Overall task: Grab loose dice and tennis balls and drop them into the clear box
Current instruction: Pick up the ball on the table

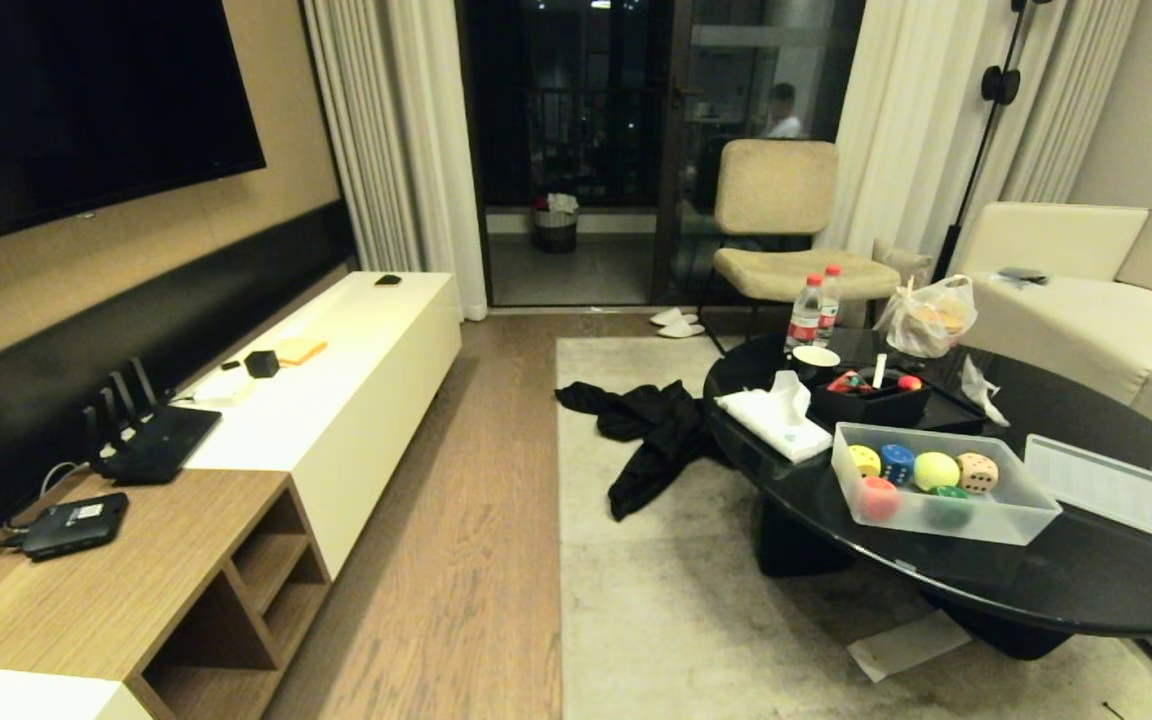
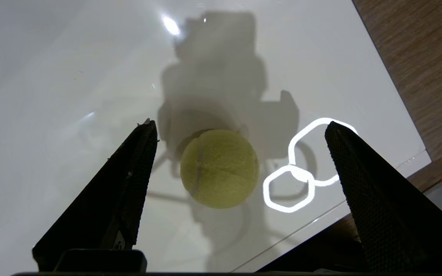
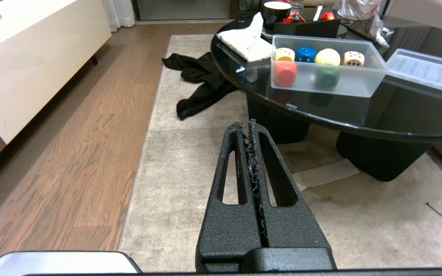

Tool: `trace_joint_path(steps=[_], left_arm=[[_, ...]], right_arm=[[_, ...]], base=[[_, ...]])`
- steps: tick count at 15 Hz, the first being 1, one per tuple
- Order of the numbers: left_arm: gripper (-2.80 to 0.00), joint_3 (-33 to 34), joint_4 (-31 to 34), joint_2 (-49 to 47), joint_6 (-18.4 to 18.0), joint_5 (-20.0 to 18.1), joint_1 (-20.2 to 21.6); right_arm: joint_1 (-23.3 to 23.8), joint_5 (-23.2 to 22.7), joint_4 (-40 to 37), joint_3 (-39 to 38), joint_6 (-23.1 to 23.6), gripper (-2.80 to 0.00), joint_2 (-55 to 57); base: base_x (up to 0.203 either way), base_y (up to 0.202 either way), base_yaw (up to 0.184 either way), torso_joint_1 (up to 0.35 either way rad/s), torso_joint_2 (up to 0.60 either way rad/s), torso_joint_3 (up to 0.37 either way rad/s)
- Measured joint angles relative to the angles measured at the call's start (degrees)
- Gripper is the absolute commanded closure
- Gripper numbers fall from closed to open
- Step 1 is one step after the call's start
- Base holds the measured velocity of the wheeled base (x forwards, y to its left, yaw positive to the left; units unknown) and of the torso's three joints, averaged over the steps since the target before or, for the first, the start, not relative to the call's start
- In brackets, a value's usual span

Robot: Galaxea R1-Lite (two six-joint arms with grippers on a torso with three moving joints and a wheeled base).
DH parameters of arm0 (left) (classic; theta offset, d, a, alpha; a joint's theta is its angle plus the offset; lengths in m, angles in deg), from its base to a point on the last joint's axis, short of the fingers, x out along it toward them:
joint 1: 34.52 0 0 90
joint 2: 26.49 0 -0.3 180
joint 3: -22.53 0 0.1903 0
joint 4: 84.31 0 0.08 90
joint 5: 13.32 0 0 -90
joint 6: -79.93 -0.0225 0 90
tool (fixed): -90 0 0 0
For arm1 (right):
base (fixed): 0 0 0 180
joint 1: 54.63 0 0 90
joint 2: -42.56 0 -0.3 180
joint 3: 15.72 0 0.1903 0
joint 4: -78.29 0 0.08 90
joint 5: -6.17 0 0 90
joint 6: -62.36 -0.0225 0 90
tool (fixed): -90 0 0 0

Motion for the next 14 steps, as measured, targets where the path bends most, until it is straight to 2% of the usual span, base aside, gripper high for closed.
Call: trace_joint_path(steps=[8,14], left_arm=[[-2.8,-0.3,0.3,-4.6,-1.2,0.0,1.5],[-2.8,3.3,0.0,-5.9,-2.2,-0.1,1.4]], right_arm=[[0.0,0.0,0.0,0.0,0.0,0.0,0.0],[0.0,0.0,0.0,0.0,0.0,0.0,0.0]], base=[[0.0,0.0,0.0,0.0,0.0,0.0],[0.0,0.0,0.0,0.0,0.0,0.0]])
